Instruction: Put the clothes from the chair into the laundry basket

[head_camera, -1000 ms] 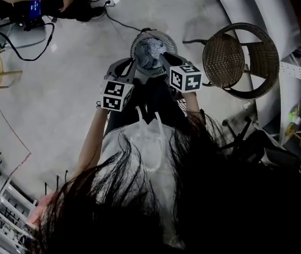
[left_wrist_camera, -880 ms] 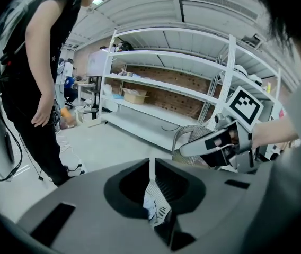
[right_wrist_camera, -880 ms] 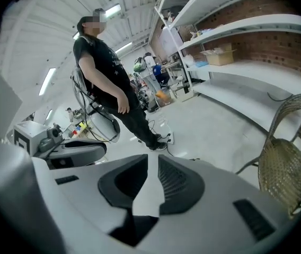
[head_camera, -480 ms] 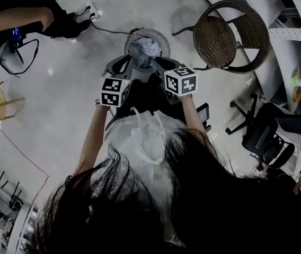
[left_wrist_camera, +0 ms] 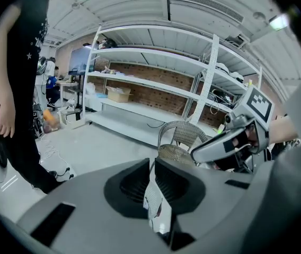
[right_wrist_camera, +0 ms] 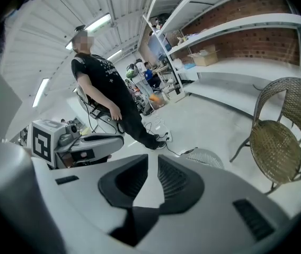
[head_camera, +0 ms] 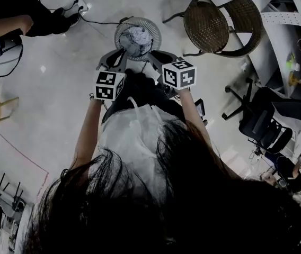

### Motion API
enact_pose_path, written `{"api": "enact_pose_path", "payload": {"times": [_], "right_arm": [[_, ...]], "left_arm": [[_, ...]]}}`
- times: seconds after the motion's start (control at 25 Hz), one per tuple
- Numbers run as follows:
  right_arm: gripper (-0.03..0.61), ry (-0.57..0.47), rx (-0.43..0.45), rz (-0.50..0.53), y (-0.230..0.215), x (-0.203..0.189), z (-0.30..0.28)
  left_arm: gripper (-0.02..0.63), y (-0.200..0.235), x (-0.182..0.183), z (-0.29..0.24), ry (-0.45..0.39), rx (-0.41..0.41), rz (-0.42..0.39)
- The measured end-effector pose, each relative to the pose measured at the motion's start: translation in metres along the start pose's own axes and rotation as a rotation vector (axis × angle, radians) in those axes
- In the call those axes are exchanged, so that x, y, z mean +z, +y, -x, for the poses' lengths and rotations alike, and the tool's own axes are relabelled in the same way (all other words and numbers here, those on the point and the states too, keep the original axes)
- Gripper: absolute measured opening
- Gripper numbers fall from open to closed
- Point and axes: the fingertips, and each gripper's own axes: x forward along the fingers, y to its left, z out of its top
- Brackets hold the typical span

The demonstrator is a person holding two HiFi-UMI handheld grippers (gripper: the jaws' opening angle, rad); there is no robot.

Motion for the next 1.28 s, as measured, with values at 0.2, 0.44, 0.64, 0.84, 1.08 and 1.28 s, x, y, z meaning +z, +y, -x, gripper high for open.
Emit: {"api": "enact_pose_path", "payload": {"times": [0.2, 0.44, 0.64, 0.84, 1.08, 1.28], "right_arm": [[0.067, 0.003, 0.034, 0.005, -0.001, -0.010, 0.019], [0.067, 0.015, 0.086, 0.038, -0.007, -0.040, 0.051], [0.067, 0.006, 0.114, 0.065, -0.013, -0.061, 0.084], [0.067, -0.016, 0.130, 0.112, -0.022, -0.077, 0.115], [0.066, -0.005, 0.162, 0.182, -0.014, -0.100, 0.138], [0.066, -0.009, 0.157, 0.206, -0.008, -0.118, 0.156]], "left_arm": [[0.040, -0.016, 0.011, 0.000, -0.023, 0.020, -0.019], [0.040, -0.048, 0.020, 0.002, -0.068, 0.078, -0.004], [0.040, -0.085, 0.011, 0.006, -0.070, 0.112, 0.016], [0.040, -0.134, -0.001, 0.008, -0.089, 0.115, 0.068], [0.040, -0.170, -0.016, 0.019, -0.093, 0.125, 0.056], [0.040, -0.185, -0.022, 0.036, -0.105, 0.134, 0.055]]}}
